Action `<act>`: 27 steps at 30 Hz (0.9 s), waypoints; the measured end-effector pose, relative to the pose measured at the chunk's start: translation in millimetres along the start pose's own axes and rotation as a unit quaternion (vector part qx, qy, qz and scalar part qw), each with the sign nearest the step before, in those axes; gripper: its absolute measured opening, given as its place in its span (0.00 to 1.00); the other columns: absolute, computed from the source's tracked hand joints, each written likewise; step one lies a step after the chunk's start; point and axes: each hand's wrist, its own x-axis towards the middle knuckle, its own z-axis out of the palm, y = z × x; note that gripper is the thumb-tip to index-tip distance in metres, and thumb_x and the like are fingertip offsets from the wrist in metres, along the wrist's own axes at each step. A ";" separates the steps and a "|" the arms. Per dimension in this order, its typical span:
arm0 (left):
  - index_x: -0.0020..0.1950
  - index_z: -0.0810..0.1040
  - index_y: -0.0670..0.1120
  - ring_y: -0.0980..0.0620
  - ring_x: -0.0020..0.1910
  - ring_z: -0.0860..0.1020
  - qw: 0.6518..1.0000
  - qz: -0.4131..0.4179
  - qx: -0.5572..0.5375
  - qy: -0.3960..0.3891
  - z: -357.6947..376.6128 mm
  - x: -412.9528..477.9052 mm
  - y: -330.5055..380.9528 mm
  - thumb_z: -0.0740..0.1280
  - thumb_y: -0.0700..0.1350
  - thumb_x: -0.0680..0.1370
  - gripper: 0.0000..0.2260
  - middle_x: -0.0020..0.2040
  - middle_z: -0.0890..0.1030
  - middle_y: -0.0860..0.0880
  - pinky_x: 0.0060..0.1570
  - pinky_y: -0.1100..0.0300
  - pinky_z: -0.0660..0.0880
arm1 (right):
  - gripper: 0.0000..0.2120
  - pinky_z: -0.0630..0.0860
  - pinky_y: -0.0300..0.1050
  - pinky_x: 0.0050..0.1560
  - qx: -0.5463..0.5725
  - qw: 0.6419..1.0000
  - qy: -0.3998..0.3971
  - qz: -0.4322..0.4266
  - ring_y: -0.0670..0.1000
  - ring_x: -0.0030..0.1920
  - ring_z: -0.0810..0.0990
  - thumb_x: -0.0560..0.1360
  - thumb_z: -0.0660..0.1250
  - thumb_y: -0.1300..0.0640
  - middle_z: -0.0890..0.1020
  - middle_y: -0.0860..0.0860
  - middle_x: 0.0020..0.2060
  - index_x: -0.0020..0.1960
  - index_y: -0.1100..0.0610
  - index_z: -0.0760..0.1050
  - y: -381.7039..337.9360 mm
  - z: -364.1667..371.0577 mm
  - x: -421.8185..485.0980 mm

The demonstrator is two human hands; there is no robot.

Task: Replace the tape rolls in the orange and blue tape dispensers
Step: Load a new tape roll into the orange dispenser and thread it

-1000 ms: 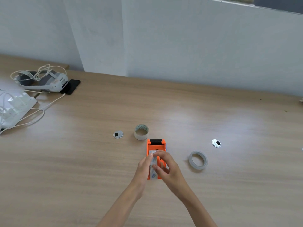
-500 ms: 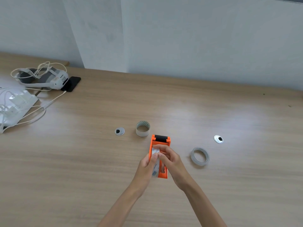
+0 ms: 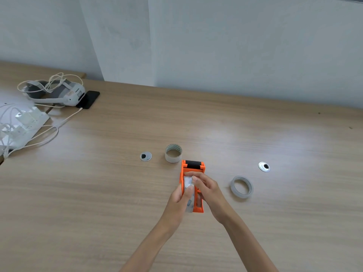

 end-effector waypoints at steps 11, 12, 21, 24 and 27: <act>0.62 0.75 0.44 0.58 0.54 0.81 0.999 0.041 0.019 0.010 -2.7 -3.2 -3.8 0.55 0.58 0.77 0.24 0.54 0.83 0.50 0.49 0.67 0.77 | 0.11 0.72 0.39 0.64 -0.181 0.972 -0.086 -0.121 0.40 0.59 0.78 0.73 0.71 0.54 0.83 0.42 0.54 0.55 0.49 0.81 -14.7 -19.4 5.1; 0.63 0.75 0.44 0.59 0.54 0.81 0.999 0.047 0.023 0.012 -2.8 -2.8 -3.4 0.55 0.58 0.78 0.23 0.54 0.83 0.51 0.49 0.68 0.77 | 0.11 0.73 0.39 0.63 -0.189 0.971 -0.085 -0.121 0.40 0.58 0.78 0.72 0.72 0.54 0.83 0.42 0.53 0.55 0.50 0.81 -15.7 -19.9 7.9; 0.54 0.75 0.46 0.68 0.35 0.78 0.997 0.058 0.044 0.031 -12.3 12.0 3.2 0.55 0.46 0.82 0.10 0.36 0.79 0.58 0.39 0.75 0.71 | 0.12 0.78 0.39 0.53 -0.233 0.961 -0.074 -0.127 0.43 0.50 0.82 0.71 0.72 0.57 0.85 0.47 0.49 0.55 0.53 0.82 -22.8 -14.6 34.4; 0.52 0.74 0.48 0.66 0.37 0.79 0.997 0.050 0.044 0.034 -16.9 17.9 1.3 0.56 0.46 0.82 0.08 0.41 0.80 0.55 0.39 0.73 0.73 | 0.13 0.79 0.43 0.56 -0.235 0.962 -0.080 -0.118 0.44 0.51 0.83 0.70 0.73 0.56 0.85 0.49 0.50 0.55 0.53 0.83 -23.7 -13.0 42.4; 0.52 0.73 0.44 0.64 0.34 0.79 0.998 0.051 0.039 0.026 -16.4 20.8 -0.1 0.56 0.44 0.82 0.07 0.40 0.78 0.49 0.36 0.72 0.73 | 0.11 0.79 0.42 0.56 -0.235 0.963 -0.075 -0.112 0.45 0.51 0.84 0.71 0.73 0.57 0.86 0.51 0.48 0.53 0.57 0.83 -25.3 -11.5 48.8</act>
